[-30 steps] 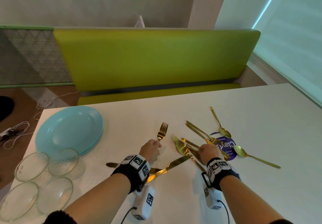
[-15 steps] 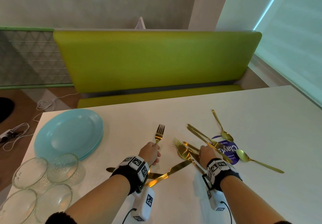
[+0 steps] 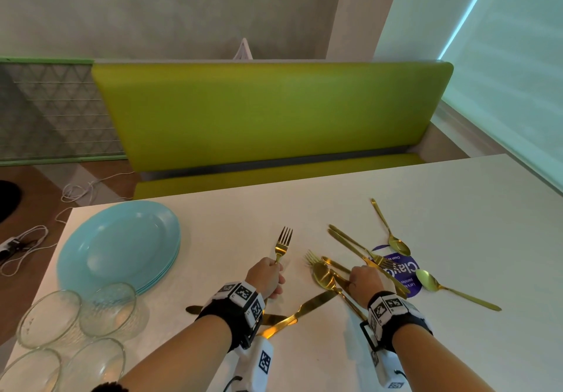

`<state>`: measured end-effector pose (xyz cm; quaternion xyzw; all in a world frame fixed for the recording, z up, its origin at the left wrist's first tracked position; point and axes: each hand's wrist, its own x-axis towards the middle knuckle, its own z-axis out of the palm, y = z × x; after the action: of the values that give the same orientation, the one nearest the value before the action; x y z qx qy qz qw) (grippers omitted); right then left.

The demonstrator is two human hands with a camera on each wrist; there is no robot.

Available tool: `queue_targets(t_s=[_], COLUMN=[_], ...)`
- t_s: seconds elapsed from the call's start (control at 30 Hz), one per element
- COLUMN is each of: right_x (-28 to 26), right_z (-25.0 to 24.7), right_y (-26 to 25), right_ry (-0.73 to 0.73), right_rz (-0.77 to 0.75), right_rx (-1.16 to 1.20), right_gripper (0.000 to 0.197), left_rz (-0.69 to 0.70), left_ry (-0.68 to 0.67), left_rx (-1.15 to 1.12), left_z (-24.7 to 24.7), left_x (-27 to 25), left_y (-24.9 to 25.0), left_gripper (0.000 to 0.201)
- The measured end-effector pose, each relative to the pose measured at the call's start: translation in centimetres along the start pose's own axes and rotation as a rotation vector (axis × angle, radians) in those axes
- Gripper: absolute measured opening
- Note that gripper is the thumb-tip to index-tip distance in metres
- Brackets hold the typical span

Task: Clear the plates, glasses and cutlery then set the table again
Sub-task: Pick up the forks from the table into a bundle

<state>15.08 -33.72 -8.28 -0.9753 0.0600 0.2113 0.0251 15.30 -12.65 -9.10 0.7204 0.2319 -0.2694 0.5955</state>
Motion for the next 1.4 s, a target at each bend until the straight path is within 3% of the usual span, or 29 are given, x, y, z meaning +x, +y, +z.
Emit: queue_targets(t_s=[0.23,0.37,0.43,0.53,0.63,0.7,0.9,1.1,1.3,1.4], right_x=[-0.4,-0.2,-0.6,-1.8,-2.3,-2.3,-2.4,-2.0,-1.4,-0.5], right_z=[-1.0,-2.3,-2.7,-2.5,-1.6,-1.0,-0.7,-1.0,-0.9,-1.5], right_y=[-0.5,-2.0,-3.3,-5.5,-6.9,-7.5,-8.3,-8.5,-8.1,-7.2], right_ry=[0.037,0.123,0.05,-0.207,-0.4,-0.436,-0.393,-0.343,-0.253,-0.212], right_rz=[0.067,0.071,0.044,0.065,0.058,0.041,0.045,0.049,0.027,0.029], right_rx=[0.137,0.485,0.718,1.162,1.381,1.379,1.267,1.109,0.904,0.916], right_gripper=[0.019,0.013,0.009,0.012,0.014,0.015,0.01,0.016,0.016,0.017], left_rz=[-0.005,0.01,0.024,0.031,0.056,0.079,0.083,0.109,0.126,0.131], left_ry=[-0.004,0.017,0.023,0.0,-0.004,0.012,0.012,-0.001,-0.017,-0.016], left_rx=[-0.013,-0.028,-0.026,-0.051,-0.009,0.023,-0.069,-0.087,-0.02,-0.037], left_z=[-0.1,0.2,0.4,0.8,1.0,1.1,1.0,1.4,1.5,1.3], left_x=[-0.4,-0.7,-0.9,-1.3,-1.5,-1.5,-1.6,-1.4,-0.9,-0.6], left_y=[0.3,0.6,0.7,1.1,1.2,1.2,1.3,1.4,1.1,1.2], left_gripper=[0.016,0.015,0.018,0.018,0.016,0.021,0.019,0.029,0.023,0.02])
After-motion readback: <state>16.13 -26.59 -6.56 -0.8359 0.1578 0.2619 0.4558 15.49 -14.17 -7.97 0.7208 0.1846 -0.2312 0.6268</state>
